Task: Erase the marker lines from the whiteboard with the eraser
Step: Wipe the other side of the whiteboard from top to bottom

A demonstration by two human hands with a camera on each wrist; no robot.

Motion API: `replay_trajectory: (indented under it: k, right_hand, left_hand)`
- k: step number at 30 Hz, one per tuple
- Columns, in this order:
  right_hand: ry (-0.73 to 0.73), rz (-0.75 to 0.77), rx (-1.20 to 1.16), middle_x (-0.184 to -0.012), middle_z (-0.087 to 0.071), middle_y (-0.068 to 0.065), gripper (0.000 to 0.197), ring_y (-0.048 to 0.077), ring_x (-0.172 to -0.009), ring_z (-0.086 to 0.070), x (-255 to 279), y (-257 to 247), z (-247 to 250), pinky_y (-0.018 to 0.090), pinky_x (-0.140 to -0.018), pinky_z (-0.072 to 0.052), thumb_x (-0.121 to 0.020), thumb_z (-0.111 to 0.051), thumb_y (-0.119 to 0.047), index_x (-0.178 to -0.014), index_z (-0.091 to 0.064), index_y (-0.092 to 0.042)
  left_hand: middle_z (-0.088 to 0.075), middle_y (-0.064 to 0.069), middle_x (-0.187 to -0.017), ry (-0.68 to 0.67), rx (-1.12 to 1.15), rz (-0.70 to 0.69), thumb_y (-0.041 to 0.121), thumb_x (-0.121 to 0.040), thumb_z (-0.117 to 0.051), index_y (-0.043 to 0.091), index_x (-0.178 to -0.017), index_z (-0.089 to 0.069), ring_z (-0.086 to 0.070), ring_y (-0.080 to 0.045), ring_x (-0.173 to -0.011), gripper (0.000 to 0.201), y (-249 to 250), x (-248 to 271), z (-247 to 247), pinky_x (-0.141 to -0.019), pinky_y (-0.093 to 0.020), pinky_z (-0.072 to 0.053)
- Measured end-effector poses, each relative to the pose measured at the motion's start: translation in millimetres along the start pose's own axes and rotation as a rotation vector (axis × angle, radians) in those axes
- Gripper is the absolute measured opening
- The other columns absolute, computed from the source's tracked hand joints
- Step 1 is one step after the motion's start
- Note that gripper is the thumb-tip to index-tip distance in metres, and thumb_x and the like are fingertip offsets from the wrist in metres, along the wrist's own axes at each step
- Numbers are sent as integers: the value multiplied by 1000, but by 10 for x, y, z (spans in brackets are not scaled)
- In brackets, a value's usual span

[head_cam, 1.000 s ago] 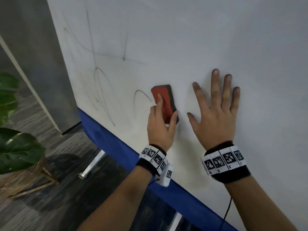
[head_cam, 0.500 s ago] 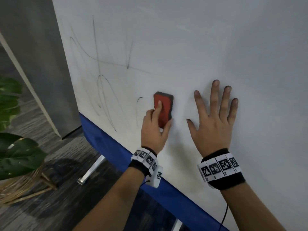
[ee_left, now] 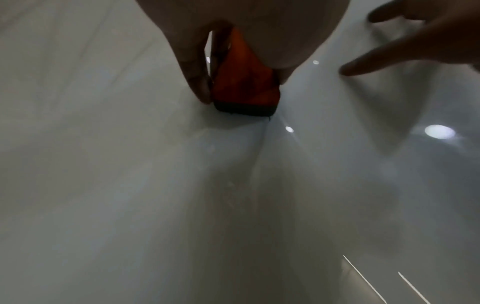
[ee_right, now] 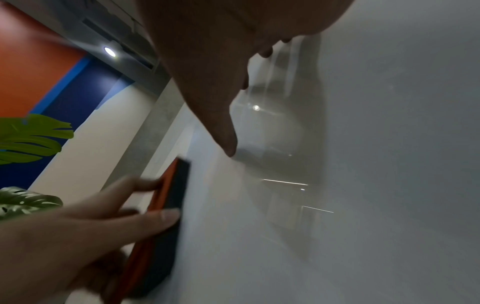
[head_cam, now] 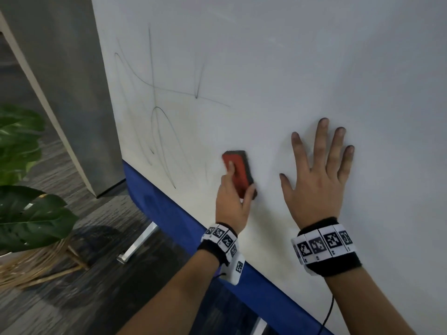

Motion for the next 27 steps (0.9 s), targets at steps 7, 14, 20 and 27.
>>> replay_trajectory:
  k: [7, 14, 20, 27]
  right_hand:
    - [-11, 15, 3, -170, 1, 16, 92, 40, -156, 2, 5, 43, -42, 54, -126, 4, -86, -78, -31, -161, -27, -22]
    - [2, -7, 13, -170, 9, 13, 93, 41, -155, 4, 45, -32, -85, 54, -126, 5, -86, -77, -35, -162, -24, -22]
    - [5, 4, 2, -168, 16, 10, 93, 39, -156, 9, 19, 16, -160, 53, -126, 8, -89, -74, -39, -163, -20, -24]
    - [92, 31, 6, -167, -22, 15, 71, 41, -153, -15, -28, -7, -28, 54, -125, -10, -86, -77, -28, -151, -49, -21]
  left_hand:
    - [-53, -22, -144, 65, 258, 869, 38, -106, -49, 22, -163, 0, -60, -44, -118, 77, -948, -128, 3, -92, -55, -58]
    - [-43, -11, -156, 143, 222, 503, 46, -104, -48, 29, -163, 3, -55, -32, -131, 80, -549, -200, -86, -106, -49, -52]
    - [-49, -11, -145, 145, 184, 738, 37, -107, -45, 31, -162, 8, -61, -41, -117, 77, -848, -281, -51, -97, -56, -55]
    - [-54, -24, -141, 198, 153, 729, 38, -108, -44, 15, -163, -2, -58, -43, -123, 73, -486, -511, 189, -104, -44, -49]
Point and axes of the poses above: each hand's wrist, its own x-axis away from the middle knuckle, its own z-axis out of the back of the hand, y = z × x, the point moved 1 cm from there along -x, towards the middle knuckle
